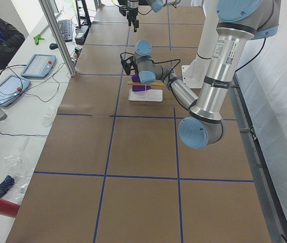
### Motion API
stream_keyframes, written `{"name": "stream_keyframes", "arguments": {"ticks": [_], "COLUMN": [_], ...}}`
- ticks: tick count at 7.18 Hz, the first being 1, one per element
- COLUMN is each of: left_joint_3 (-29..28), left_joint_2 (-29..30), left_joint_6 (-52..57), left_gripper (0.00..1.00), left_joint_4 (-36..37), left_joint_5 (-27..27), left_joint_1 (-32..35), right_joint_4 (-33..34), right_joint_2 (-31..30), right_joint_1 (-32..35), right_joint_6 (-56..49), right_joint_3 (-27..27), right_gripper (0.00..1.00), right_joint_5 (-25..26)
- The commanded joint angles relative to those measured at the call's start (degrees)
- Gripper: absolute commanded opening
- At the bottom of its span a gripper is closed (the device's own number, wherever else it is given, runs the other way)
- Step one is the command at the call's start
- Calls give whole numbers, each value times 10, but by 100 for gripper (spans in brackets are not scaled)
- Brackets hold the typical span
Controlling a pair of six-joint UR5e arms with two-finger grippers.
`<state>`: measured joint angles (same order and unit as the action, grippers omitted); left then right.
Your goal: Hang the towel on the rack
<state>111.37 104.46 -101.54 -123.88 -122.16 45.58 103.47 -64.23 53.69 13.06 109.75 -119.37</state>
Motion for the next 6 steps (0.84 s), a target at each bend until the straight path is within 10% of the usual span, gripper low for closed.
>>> {"name": "stream_keyframes", "arguments": {"ticks": [1,6], "left_joint_3": [-1,-37], "left_joint_2": [-57,-80], "left_joint_6": [98,171], "left_gripper": [0,0], "left_joint_4": [-1,-4], "left_joint_5": [0,7], "left_joint_1": [14,32], "right_joint_4": [2,1], "right_joint_2": [-36,-68], "right_joint_1": [67,150], "right_joint_6": [-140,-277], "right_joint_3": [-34,-74], "right_gripper": [100,100], "right_joint_5": [-21,-47]}}
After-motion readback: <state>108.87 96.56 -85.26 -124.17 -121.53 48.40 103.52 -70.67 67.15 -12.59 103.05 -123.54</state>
